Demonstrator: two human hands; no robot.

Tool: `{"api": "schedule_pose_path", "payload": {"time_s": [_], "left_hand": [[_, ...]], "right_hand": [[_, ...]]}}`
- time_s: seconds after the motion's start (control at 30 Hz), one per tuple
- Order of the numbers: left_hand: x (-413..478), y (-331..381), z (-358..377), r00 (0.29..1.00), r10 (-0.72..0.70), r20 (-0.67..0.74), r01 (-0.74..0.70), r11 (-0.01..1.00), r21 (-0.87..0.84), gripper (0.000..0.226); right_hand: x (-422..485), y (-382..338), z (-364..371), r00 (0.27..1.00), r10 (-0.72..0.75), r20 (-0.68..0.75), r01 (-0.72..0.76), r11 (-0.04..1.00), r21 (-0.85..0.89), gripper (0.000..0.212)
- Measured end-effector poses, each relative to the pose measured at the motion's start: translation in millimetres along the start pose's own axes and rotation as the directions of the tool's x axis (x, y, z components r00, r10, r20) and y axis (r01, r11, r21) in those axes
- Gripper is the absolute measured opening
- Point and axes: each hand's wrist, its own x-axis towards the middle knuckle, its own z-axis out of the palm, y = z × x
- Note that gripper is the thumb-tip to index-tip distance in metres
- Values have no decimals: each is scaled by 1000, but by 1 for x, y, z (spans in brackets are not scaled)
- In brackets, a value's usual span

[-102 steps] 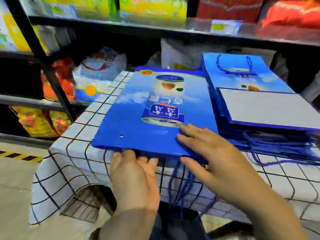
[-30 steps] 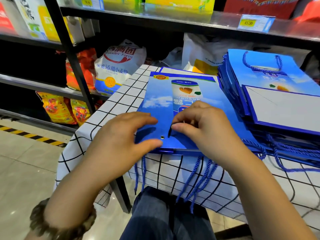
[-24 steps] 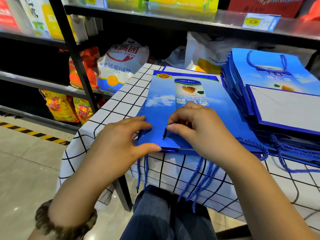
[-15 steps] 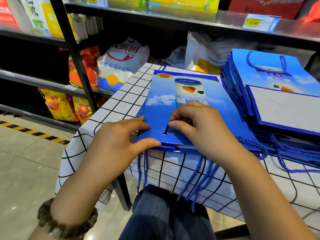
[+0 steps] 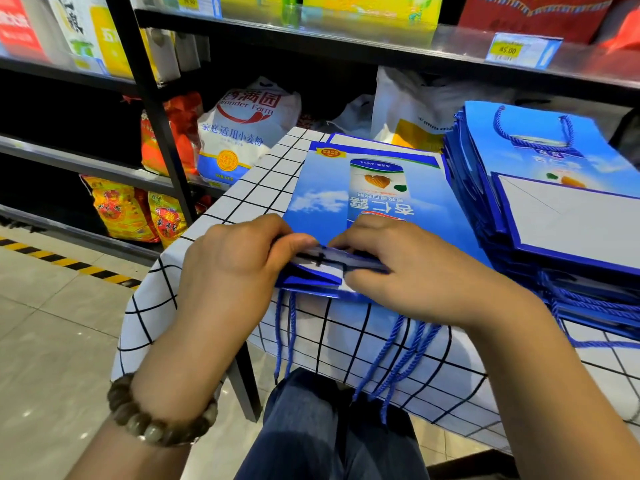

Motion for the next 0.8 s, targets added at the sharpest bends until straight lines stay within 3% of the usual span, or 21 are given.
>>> {"api": "schedule_pose_path", "payload": {"time_s": [0.13,0.2,0.33,0.47,0.7,0.8], "left_hand": [[0,14,2,989,-115,-92,115,993,-7,35],[-5,17,2,991,-46,-124,52,998,45,32],[-9,23,4,999,-11,43,-3,952,306,34],[-7,28,8,995,8,102,-58,864,499,25],[-8,23,21,997,68,43,-80,888,453,17],[-7,21,22,995,94,18,-95,938,334,23]], "right_hand": [[10,2,2,996,6,-86,-20,987,-161,22],[15,3,4,996,-9,-94,-10,980,-201,20],[18,1,5,995,-27,-99,4,974,-227,15],[17,-1,5,992,-23,-126,-7,971,-237,13],[16,0,8,983,-26,-179,-7,983,-184,16],[15,3,8,987,14,-159,-18,1000,-23,17]]}}
